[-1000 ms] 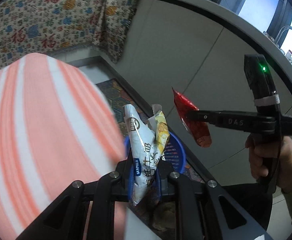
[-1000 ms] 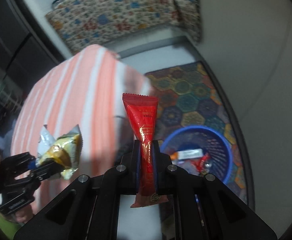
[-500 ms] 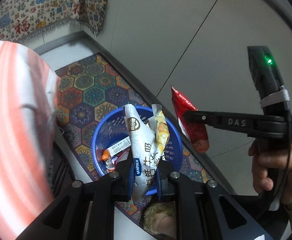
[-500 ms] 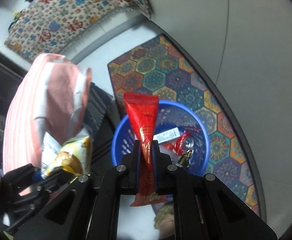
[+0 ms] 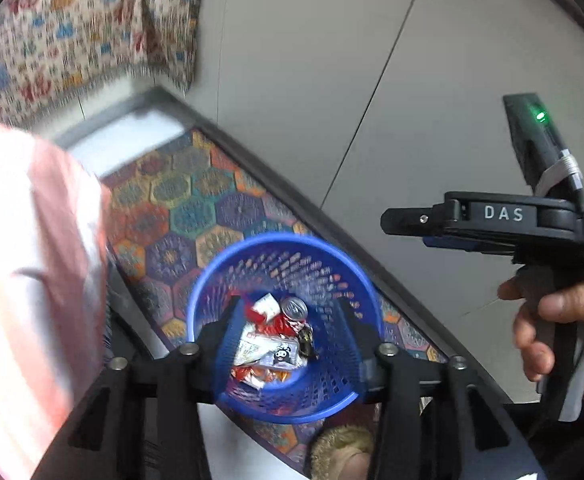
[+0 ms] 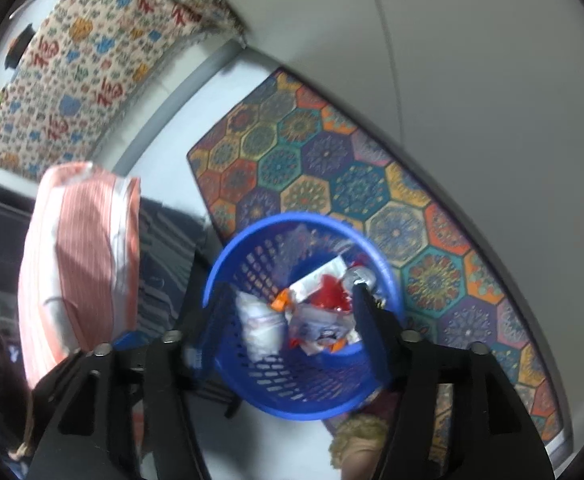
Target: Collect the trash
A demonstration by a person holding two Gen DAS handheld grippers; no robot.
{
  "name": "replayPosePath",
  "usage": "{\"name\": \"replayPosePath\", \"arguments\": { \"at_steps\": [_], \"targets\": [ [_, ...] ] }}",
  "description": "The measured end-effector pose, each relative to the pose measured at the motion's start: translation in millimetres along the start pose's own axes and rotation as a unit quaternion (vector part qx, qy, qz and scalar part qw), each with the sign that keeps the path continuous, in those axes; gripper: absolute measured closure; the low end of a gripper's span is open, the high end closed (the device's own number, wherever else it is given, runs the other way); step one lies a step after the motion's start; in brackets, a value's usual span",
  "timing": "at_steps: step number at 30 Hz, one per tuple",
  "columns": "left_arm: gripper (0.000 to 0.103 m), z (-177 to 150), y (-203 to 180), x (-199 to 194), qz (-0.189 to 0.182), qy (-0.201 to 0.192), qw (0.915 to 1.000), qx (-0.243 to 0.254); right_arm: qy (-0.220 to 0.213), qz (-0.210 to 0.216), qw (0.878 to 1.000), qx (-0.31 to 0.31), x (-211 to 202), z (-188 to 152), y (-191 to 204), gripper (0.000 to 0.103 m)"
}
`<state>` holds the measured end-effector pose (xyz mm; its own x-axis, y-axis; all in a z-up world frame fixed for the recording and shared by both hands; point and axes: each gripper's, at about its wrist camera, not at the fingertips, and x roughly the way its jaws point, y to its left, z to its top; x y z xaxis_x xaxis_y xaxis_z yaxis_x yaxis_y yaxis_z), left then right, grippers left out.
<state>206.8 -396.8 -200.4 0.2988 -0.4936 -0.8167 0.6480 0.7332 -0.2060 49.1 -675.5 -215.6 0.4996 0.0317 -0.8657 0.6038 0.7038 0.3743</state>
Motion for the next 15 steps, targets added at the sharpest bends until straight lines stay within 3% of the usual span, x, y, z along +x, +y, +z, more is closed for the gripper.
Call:
{"name": "replayPosePath", "arguments": {
  "at_steps": [1,2,6,10,15],
  "targets": [
    [0.046,0.5,-2.7,-10.4,0.001,-0.012,0.9999,0.005,-0.009,0.002,1.0,0.001,-7.3,-1.3,1.4,0.009],
    [0.038,1.2,-6.1,-26.6,0.005,-0.029,0.9995,0.01,-0.021,0.002,1.0,0.0,-17.0,-3.9,4.0,0.004],
    [0.014,-0.8,-13.4,-80.7,0.013,-0.074,0.9971,0.009,-0.071,-0.019,0.997,-0.033,-58.6,-19.7,25.4,0.0],
    [0.012,-13.4,-21.7,-115.2,0.04,-0.089,0.995,0.022,-0.111,-0.043,0.991,-0.052,-103.9,-54.7,41.5,0.0],
    [0.011,-33.7,-39.4,-144.9,0.093,-0.102,0.9898,0.036,-0.146,-0.041,0.986,-0.072,-153.8,-109.3,58.2,0.0]
  ]
}}
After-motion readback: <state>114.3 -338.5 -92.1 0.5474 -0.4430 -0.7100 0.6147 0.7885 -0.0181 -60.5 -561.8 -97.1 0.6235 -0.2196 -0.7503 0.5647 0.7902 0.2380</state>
